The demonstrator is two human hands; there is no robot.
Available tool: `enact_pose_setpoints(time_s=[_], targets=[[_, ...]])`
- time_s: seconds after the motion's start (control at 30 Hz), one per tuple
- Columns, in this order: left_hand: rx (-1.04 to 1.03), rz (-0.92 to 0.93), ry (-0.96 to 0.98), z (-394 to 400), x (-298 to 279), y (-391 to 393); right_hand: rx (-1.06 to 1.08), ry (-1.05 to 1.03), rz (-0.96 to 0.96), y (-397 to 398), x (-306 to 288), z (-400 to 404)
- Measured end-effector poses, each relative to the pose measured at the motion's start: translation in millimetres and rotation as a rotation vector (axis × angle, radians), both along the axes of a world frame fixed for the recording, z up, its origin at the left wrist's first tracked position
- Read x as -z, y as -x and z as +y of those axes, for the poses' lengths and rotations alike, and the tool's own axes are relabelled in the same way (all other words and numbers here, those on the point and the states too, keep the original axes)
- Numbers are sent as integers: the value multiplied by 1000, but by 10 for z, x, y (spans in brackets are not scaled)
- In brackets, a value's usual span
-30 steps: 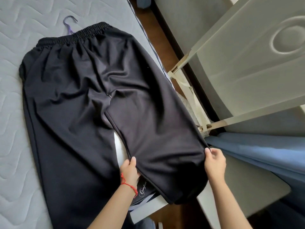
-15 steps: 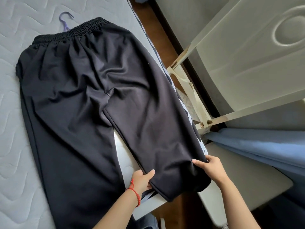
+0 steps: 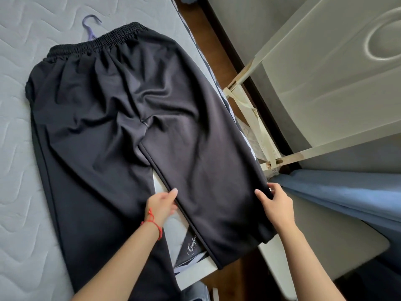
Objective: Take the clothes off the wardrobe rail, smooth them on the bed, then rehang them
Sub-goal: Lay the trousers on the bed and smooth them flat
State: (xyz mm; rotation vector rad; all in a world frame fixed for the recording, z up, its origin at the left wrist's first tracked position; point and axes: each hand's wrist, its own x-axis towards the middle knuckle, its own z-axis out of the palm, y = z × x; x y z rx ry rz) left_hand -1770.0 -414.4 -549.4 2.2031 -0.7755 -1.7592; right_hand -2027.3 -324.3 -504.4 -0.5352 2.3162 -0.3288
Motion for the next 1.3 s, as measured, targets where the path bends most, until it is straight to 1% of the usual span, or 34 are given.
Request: enact_pose_setpoints(time_s=[0.13,0.2,0.23,0.3,0.37,0.4,0.43,0.47,0.57,0.63,0.73,0.8,0.87,0.93,1.03,1.1,1.2,1.3], targets=[[-75,14,101,-651,112,-39,-42,12,-13,-87,66,-198],[-178,70,148,-897,96,-23,-40,-20,-7,-124,101,-226],[-208,69,166,-1007,90,-27,-28,-35,2,-135,118,-225],[-171,-20,168,-1186,112,-105,10,-57,28,-132,136,-214],[-50,-149,119,-1252,67,-181,62,-77,47,-116,138,-206],[-26,-194,98,-1232,30,-202,81,-86,50,-111,138,-202],[-26,-209,93,-1192,-14,-212,95,-96,52,-114,136,-197],[-42,-184,93,-1137,-39,-222,106,-105,55,-121,127,-191],[-183,-32,126,-970,-69,-271,133,-97,80,-157,79,-160],[-132,6,105,-853,-205,-282,107,-65,109,-200,29,-109],[-19,54,96,-627,-439,-323,0,-36,165,-343,-92,-22],[57,50,68,-433,-571,-407,-71,-35,195,-498,-211,20],[129,46,36,-206,-735,-521,-131,-36,187,-704,-355,56],[180,69,12,33,-935,-693,-159,-17,131,-958,-509,91],[240,72,-12,424,-1196,-1130,-204,4,54,-1437,-750,150],[235,72,-12,678,-1340,-1542,-236,21,9,-1829,-908,218],[168,58,21,1055,-1510,-2312,-248,56,-87,-2496,-1123,362],[39,7,49,1478,-1661,-3191,-333,64,-163,-3235,-1303,578]])
